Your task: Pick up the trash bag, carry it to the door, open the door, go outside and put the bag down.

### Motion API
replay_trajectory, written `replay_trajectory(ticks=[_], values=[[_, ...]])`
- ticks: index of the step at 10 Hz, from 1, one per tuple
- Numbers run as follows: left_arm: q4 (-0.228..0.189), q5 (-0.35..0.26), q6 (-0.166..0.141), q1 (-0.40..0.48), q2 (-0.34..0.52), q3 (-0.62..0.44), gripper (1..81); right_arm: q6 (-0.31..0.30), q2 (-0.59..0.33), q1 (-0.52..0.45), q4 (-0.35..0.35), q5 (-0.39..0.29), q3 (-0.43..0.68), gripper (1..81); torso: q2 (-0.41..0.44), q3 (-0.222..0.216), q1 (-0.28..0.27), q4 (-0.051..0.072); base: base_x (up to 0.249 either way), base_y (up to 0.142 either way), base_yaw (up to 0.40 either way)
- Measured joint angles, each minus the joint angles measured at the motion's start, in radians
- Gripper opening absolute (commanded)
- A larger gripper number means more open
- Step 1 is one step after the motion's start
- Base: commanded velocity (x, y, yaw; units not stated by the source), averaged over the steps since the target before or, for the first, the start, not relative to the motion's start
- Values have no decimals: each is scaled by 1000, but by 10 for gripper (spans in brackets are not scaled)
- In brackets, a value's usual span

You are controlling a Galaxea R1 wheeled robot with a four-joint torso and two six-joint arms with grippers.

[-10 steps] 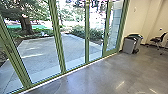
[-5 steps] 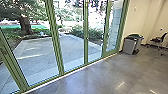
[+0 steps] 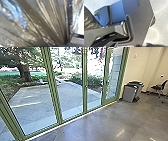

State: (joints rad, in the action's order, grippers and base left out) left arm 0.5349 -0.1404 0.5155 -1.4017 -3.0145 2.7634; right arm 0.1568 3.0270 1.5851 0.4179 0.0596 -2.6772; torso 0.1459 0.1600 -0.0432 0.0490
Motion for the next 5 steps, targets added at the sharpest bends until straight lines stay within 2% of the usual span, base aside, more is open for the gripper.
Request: replay_trajectory(ticks=[5], values=[[0, 0, 0, 0, -8, 0, 10, 0, 1, 0, 0, 0, -2, 811, 0, 0, 0, 0, 142, -63, 0]])
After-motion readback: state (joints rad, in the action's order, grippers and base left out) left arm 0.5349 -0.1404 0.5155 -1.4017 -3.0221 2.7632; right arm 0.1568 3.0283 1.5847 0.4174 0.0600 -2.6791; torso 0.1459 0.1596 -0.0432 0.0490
